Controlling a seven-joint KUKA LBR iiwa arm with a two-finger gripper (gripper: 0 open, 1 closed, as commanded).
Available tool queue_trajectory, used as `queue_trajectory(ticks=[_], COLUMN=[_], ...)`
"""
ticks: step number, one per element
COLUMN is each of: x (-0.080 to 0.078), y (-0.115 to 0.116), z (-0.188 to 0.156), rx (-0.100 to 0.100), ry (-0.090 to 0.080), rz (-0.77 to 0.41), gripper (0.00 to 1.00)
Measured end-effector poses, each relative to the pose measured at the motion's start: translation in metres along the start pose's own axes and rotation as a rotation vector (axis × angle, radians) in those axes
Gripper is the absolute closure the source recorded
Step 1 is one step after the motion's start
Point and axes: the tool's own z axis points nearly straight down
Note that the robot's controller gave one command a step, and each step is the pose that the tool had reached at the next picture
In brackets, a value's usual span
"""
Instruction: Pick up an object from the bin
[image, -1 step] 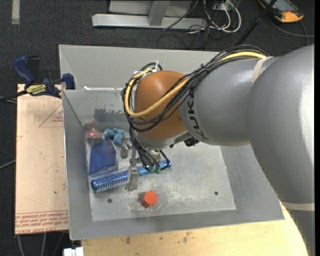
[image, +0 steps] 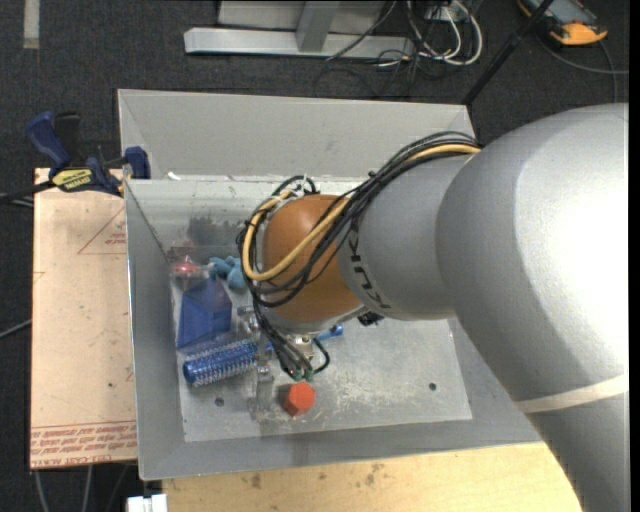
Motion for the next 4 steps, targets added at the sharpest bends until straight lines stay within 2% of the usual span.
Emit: queue_trajectory(ticks=[4], x=[-0.002], y=[0.0012], z=[-0.001], rx=[-0.008], ry=[-0.003], rz=[0.006], gripper=[0.0])
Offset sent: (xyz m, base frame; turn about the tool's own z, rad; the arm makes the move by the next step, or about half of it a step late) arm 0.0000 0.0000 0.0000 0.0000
